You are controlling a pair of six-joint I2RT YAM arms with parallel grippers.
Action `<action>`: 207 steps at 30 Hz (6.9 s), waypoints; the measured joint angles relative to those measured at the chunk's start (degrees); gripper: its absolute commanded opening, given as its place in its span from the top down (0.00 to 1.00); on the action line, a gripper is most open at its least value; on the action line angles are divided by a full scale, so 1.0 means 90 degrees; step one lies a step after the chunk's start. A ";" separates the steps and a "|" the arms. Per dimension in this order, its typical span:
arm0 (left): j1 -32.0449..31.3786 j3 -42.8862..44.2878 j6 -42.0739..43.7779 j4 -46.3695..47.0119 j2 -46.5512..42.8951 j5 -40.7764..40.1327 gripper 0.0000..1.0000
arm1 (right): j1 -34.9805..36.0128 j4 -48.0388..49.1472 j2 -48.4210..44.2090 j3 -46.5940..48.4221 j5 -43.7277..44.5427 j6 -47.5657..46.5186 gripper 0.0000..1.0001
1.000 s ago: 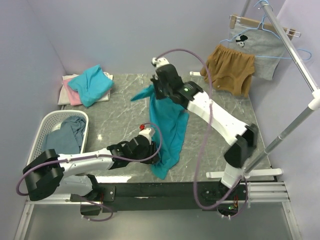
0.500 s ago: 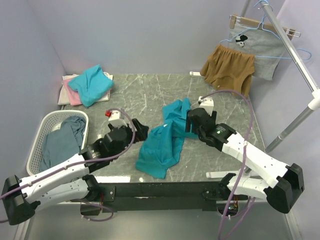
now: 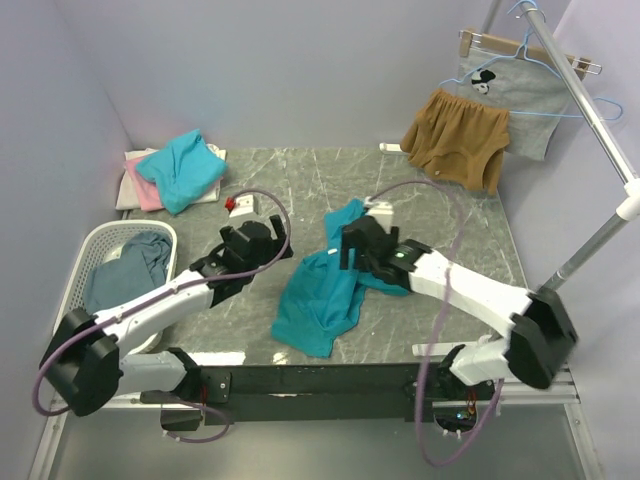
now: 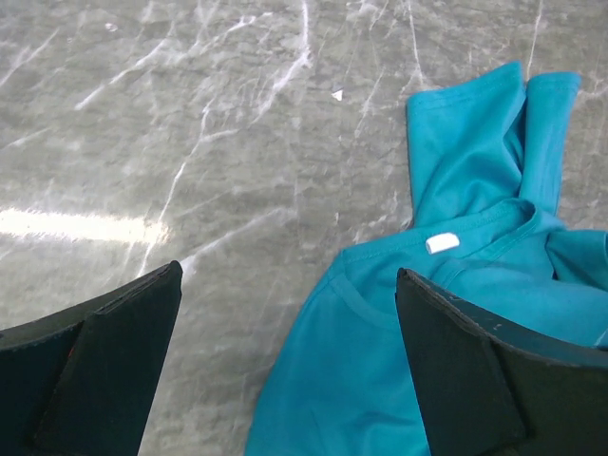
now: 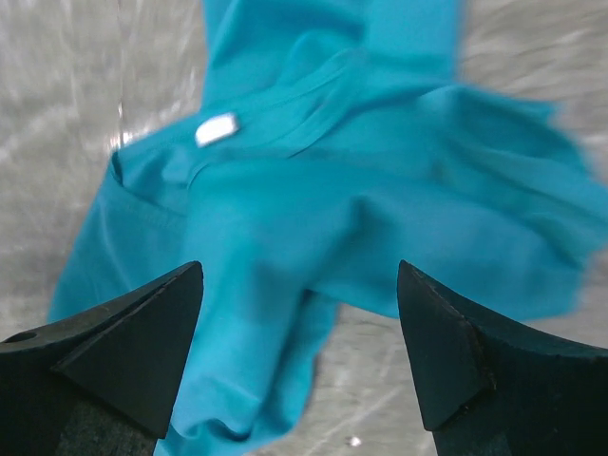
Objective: Fold and stack the t-shirts
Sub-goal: Flatten out the tshirt
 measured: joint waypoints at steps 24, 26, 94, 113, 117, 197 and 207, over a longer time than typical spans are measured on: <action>0.1013 0.1292 0.0427 0.0265 0.1749 0.1217 0.01 | 0.0391 -0.0612 0.2594 0.2127 0.0087 -0.1207 1.00; 0.1268 0.1260 0.0342 0.0240 0.1717 0.1275 0.01 | 0.0437 -0.0738 0.2594 0.2820 -0.0007 -0.1559 1.00; 0.2108 0.2999 0.0899 0.0697 0.4794 0.3908 0.01 | -0.1095 0.0466 0.4022 0.2424 -0.0748 -0.1574 1.00; 0.1970 0.1212 0.0872 0.0464 0.1931 0.3565 0.01 | -0.0809 0.0168 0.1863 0.1139 -0.0483 -0.1498 0.19; 0.1763 0.0532 0.0704 0.0627 0.1535 0.3446 0.01 | -0.0131 0.0134 0.1870 0.1001 -0.0532 -0.1343 0.19; -0.0583 -0.0634 -0.0007 0.1248 0.1110 0.2824 0.01 | -0.0872 0.0168 -0.1200 0.1059 0.1596 -0.1314 1.00; -0.1401 -0.0522 -0.0240 0.1401 0.1989 0.2220 0.01 | -0.1797 0.0406 -0.0510 0.1112 0.1212 -0.1515 1.00</action>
